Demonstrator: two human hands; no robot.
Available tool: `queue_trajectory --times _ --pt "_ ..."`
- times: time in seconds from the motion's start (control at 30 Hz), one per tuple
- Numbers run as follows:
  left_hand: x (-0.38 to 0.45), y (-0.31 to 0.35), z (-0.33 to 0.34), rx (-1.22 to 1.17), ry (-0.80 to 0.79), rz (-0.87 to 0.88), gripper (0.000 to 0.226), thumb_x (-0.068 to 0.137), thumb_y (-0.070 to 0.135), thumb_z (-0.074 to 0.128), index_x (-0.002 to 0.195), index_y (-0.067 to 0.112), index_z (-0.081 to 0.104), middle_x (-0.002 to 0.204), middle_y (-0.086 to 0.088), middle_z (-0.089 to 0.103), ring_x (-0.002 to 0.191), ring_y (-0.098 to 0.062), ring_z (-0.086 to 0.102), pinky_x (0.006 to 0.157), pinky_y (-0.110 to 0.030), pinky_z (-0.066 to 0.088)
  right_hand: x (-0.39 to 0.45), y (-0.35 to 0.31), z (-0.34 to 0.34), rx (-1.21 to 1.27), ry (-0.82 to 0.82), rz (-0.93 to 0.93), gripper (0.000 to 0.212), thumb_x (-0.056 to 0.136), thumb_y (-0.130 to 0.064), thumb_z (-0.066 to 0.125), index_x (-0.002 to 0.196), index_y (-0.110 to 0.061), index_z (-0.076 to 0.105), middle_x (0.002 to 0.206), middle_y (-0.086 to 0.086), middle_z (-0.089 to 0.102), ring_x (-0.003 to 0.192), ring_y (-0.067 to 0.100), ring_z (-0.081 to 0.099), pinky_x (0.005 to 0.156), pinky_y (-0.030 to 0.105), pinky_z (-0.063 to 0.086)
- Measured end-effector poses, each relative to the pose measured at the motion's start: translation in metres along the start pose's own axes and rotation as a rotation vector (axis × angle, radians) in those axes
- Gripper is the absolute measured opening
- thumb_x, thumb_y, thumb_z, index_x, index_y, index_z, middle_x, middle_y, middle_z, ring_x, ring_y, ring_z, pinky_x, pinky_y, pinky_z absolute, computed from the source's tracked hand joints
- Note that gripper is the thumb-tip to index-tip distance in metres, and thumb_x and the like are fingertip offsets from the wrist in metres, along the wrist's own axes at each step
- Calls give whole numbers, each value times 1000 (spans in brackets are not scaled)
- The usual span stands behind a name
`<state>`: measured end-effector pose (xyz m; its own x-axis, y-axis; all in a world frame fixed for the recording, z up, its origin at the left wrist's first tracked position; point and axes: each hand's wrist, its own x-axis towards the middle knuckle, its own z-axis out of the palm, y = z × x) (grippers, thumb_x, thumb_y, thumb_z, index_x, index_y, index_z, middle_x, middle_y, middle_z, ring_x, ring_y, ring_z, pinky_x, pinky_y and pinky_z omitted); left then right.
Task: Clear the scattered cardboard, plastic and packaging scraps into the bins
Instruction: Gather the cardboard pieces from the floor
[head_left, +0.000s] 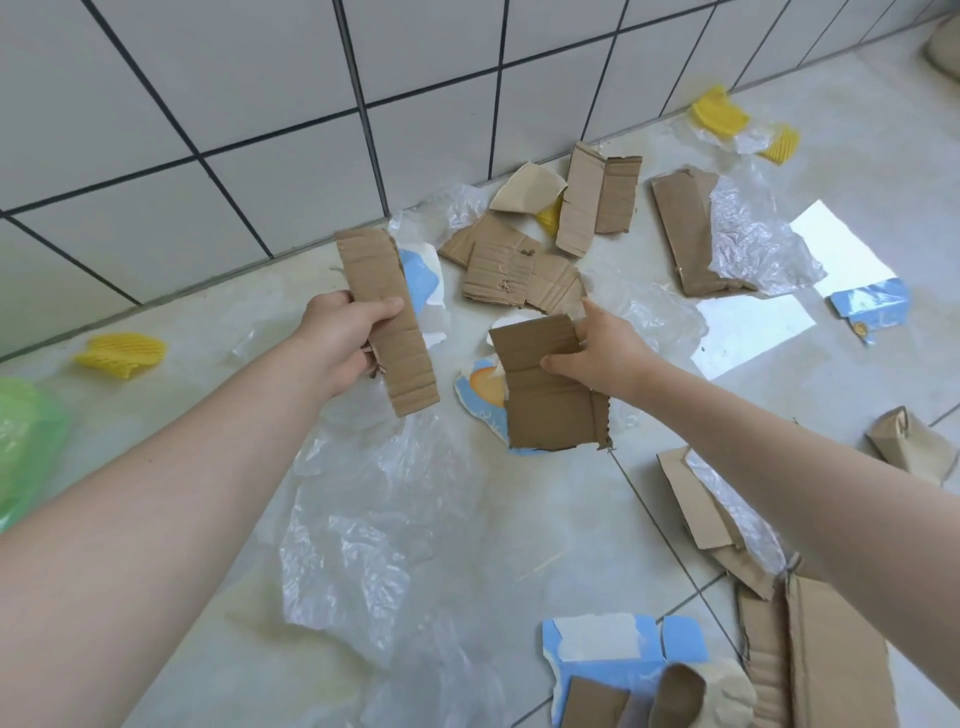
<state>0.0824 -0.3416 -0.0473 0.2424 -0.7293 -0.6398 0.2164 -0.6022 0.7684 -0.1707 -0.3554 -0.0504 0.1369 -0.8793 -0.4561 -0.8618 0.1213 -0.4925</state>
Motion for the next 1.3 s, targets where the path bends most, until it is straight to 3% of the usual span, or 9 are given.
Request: queue_trajectory --times 0.1,0.2,0.4,0.53,0.67,0.8,0.93,1.07,1.3 --pt "-7 0 -4 -91 -33 -52 8 91 2 60 96 8 62 90 -8 67 77 -19 65 70 -36 56 -4 -2 2 89 46 31 24 80 -20 66 66 -5 53 71 5 53 70 19 52 50 23 37" --pt "-19 -2 -9 -90 -38 -53 12 91 1 59 102 5 62 95 -10 67 84 -22 66 75 -38 56 -12 -5 3 67 70 24 26 80 -18 64 63 -8 48 60 2 47 57 15 46 45 24 35" --pt "-42 -4 -38 -106 9 -12 26 90 1 60 116 1 60 115 -18 66 106 -31 65 88 -44 54 -40 -23 5 28 26 -52 26 81 -20 64 62 -7 52 64 4 52 63 18 51 49 25 38" --pt "-67 -3 -62 -115 69 40 22 89 2 62 111 4 62 113 -17 67 105 -30 66 85 -41 55 -66 -40 15 -38 34 -173 30 81 -23 63 78 7 62 76 21 65 74 30 60 59 34 49" --pt "-100 -4 -95 -114 119 98 22 89 4 63 111 6 63 107 -11 70 98 -26 68 85 -40 55 -90 -65 21 -24 95 -252 38 82 -24 63 56 -7 42 56 7 46 56 19 42 49 30 32" --pt "-144 -6 -131 -206 137 121 16 91 3 60 105 8 64 99 -7 70 88 -20 68 82 -36 55 -115 -102 22 28 160 -342 45 82 -26 65 53 -15 32 52 -2 34 50 12 33 45 26 26" --pt "-192 -8 -168 -249 231 179 15 90 3 60 105 6 64 99 -8 70 84 -18 67 76 -30 57 -142 -140 30 141 123 -464 24 84 -30 63 73 -10 57 71 9 59 64 24 55 46 31 41" --pt "-241 -18 -201 -249 355 238 23 89 4 62 112 6 63 102 -7 71 86 -18 68 72 -28 57 -171 -179 42 148 91 -581 34 84 -36 62 92 -3 62 86 13 66 80 26 62 64 42 54" --pt "-305 -33 -251 -280 520 325 19 88 3 62 104 13 66 101 -2 74 88 -15 70 80 -32 56 -215 -245 62 288 -74 -682 16 83 -21 67 98 -25 63 92 -11 69 84 0 64 70 16 54"
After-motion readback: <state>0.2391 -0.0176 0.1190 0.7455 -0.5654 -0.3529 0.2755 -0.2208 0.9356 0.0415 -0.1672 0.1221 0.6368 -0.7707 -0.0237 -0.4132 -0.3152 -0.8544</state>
